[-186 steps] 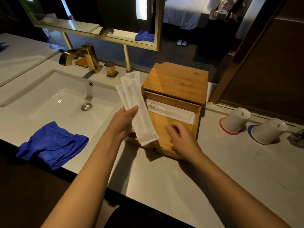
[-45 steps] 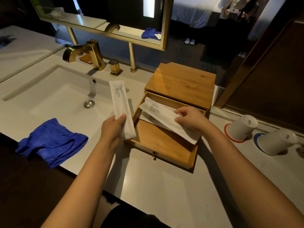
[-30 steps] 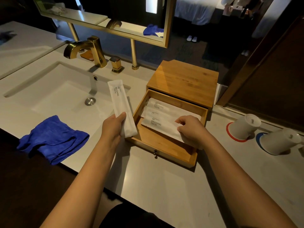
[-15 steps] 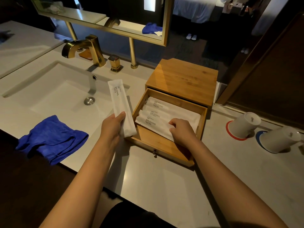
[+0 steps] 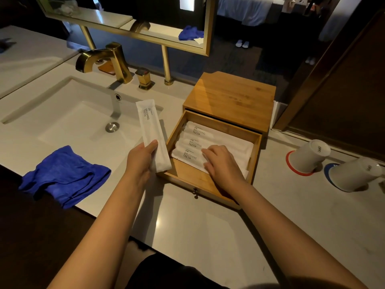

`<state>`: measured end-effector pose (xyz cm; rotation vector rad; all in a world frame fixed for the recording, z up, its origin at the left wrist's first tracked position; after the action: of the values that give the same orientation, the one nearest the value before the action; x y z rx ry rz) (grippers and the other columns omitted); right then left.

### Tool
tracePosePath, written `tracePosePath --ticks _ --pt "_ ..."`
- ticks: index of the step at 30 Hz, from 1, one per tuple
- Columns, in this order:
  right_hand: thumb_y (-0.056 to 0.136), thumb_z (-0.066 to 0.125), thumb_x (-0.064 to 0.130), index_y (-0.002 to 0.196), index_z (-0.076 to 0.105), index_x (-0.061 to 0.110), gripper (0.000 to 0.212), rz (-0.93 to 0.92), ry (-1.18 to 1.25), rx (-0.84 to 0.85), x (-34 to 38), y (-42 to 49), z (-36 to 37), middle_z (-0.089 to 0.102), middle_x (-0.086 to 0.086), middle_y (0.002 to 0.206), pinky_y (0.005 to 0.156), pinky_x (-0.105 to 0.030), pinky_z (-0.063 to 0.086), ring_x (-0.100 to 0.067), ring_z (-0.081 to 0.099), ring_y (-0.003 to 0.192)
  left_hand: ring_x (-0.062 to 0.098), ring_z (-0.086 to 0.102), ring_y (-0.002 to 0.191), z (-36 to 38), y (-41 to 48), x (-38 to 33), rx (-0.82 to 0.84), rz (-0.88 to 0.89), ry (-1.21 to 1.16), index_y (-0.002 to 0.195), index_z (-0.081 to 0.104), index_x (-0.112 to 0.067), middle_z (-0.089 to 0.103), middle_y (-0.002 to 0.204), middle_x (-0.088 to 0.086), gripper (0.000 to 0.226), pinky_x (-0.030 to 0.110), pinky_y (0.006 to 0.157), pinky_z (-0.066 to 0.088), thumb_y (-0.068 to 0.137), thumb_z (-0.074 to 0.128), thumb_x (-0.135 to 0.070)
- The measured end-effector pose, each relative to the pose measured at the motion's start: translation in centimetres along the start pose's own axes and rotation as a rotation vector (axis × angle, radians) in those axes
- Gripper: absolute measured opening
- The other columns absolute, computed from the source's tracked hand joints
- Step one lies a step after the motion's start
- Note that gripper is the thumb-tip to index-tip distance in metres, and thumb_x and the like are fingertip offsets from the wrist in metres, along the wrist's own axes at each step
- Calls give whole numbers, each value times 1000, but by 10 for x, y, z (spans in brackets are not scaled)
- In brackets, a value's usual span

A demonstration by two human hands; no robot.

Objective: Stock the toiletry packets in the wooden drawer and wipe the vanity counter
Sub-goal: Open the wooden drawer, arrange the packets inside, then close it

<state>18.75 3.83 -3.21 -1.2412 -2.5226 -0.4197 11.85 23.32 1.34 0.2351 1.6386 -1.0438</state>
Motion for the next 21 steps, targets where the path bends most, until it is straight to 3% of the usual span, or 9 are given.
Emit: tracePosePath --ticks 3,7,21 --pt "91 57 21 138 41 18 50 -112 -40 122 5 0 3 42 -4 141 101 -28 37 -21 36 127 28 57 108 0 0 0 -2 5 6 127 48 -13 58 118 11 39 46 91 51 91 56 -24" --pt "92 56 15 139 41 18 49 -135 -35 123 6 0 5 43 -5 141 99 -25 39 -21 37 127 25 58 102 0 -1 1 -6 10 3 127 49 -12 58 114 10 38 39 80 52 91 56 -24" --pt "91 57 11 137 44 17 48 -170 14 111 1 -1 8 46 -6 138 96 -23 37 -21 38 126 25 56 103 3 -3 0 -33 30 40 128 47 -13 56 114 8 39 41 83 50 91 55 -25"
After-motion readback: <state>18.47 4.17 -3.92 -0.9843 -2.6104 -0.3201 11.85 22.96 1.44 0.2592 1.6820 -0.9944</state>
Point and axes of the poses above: each hand's wrist, its own y-axis towards the middle knuckle, its own z-axis out of the palm, x = y × z, the point moved 1 cm from there along y, towards the middle knuckle
